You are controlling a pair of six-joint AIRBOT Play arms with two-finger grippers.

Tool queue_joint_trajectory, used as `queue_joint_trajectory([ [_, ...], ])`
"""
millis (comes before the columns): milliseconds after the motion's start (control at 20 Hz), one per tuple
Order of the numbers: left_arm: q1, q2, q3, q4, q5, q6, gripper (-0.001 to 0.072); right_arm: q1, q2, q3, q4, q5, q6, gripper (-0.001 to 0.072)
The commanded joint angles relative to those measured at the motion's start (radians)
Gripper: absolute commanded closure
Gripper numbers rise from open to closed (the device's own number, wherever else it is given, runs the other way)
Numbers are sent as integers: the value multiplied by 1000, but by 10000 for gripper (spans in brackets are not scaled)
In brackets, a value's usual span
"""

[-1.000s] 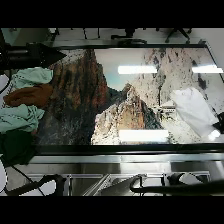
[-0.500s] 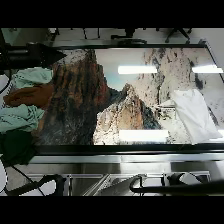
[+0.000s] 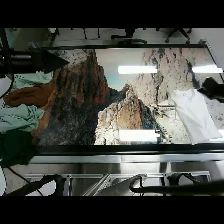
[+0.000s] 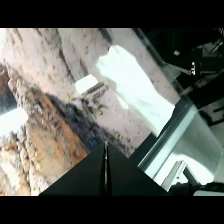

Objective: Fold the shirts.

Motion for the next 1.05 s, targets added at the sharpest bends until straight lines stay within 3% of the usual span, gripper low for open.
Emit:
queue_joint_trajectory([
  [0, -57, 150, -203, 193, 51, -14, 699, 184, 77, -164, -11, 10, -23, 694],
  [150, -91, 312, -493, 253, 111, -22, 699, 277, 149, -345, -10, -48, -22, 693],
  [350, -92, 441, -740, 257, 181, -25, 698, 298, 152, -397, -10, -61, -23, 693],
  [1000, -92, 539, -842, 256, 180, -25, 697, 297, 152, -397, -3, -26, -11, 693],
])
